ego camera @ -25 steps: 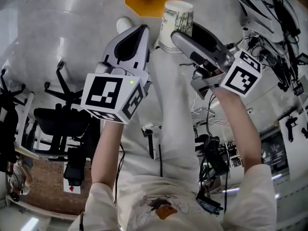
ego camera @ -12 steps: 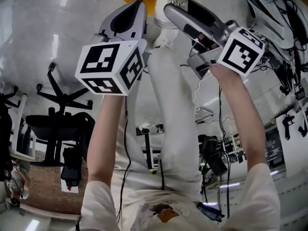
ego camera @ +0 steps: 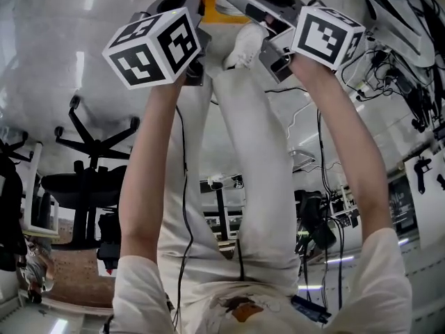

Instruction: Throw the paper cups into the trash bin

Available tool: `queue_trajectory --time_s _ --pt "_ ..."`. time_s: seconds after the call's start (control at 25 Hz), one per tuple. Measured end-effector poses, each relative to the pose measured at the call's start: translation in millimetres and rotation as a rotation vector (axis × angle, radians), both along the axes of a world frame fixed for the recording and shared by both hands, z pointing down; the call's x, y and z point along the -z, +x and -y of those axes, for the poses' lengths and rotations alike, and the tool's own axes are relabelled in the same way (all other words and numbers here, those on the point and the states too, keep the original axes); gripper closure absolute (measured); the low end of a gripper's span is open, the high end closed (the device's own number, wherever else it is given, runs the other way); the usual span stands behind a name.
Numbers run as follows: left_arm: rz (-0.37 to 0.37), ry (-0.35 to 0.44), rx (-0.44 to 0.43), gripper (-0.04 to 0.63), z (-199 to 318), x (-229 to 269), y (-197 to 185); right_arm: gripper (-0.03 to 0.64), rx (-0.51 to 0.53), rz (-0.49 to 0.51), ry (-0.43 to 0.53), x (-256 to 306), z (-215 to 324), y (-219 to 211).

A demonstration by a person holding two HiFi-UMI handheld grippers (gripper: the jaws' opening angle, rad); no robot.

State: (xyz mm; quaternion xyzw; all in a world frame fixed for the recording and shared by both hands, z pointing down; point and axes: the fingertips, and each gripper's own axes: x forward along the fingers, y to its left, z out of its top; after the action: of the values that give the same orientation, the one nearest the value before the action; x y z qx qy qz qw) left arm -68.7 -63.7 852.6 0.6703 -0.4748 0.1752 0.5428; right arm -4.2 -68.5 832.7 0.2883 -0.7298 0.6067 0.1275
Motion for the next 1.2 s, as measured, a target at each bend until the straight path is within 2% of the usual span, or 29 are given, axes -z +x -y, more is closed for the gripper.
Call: queue_trajectory --time_s 0.2,0.52,0.68,0.84,0.88,0.96,1.08,1.2 --pt "0.042 -0.019 -0.042 0.589 3 -25 9 0.314 0.004 -0.053 -0.024 -31 1 3" --pt "0.07 -0.065 -0.058 0.589 10 -43 17 0.314 -0.033 -0.218 -0.041 -56 13 12" --pt "0.073 -0.075 -0.061 0.589 9 -37 17 0.314 -0.072 -0.229 -0.071 -49 15 17" --pt "0.072 -0.066 -0.064 0.589 5 -9 18 0.324 -0.074 -0.203 -0.067 -15 12 18" --pt "0.072 -0.058 -0.069 0.589 4 2 20 0.344 -0.071 -0.194 -0.062 -3 11 19" --pt "0.068 -0.041 -0.07 0.589 2 28 21 0.442 -0.064 -0.178 -0.046 25 10 18" --pt "0.062 -0.023 -0.075 0.589 -2 75 24 0.505 -0.052 -0.185 -0.013 70 9 19" --pt "0.055 -0.002 -0.086 0.589 -7 131 29 0.539 -0.052 -0.18 0.01 120 8 21"
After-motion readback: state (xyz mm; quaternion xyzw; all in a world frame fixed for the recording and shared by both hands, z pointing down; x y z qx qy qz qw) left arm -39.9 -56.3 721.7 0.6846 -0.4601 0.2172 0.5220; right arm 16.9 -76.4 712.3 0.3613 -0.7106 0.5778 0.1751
